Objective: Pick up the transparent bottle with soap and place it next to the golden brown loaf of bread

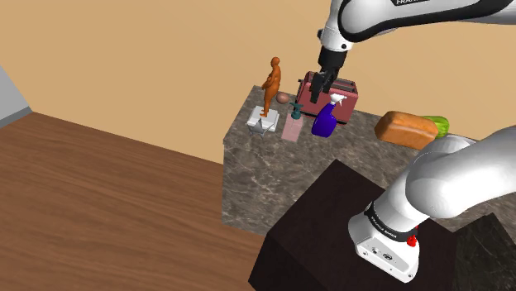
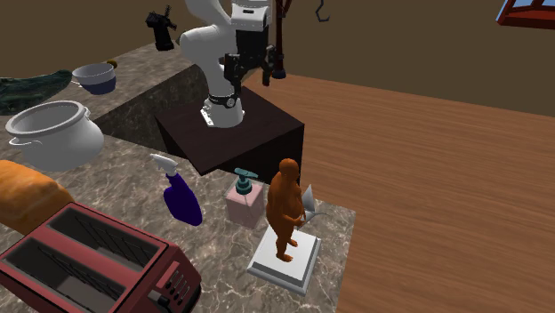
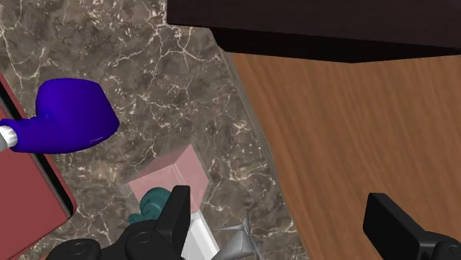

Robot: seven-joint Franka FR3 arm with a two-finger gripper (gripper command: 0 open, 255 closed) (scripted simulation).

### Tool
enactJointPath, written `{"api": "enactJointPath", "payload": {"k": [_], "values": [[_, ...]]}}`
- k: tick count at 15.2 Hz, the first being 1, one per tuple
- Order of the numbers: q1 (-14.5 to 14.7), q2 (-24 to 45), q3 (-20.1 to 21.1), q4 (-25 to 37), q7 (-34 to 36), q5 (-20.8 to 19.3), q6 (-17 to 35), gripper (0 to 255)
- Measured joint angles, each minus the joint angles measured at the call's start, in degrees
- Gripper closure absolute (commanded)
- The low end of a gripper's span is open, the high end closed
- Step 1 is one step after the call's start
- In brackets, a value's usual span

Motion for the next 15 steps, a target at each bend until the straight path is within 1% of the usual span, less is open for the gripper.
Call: {"api": "enactJointPath", "payload": {"k": [3,6,9,10,15], "values": [[-0.58,5.92,-1.66,0.91,-1.50,-0.76,5.46,0],[-1.23,11.98,-3.44,3.12,-3.49,-1.17,9.86,0],[-1.65,18.12,-4.72,5.78,-5.08,-0.97,13.75,0],[-1.82,20.36,-5.15,6.08,-5.60,-0.83,15.80,0],[-2.77,31.77,-6.66,13.23,-8.89,1.12,20.83,0]]}}
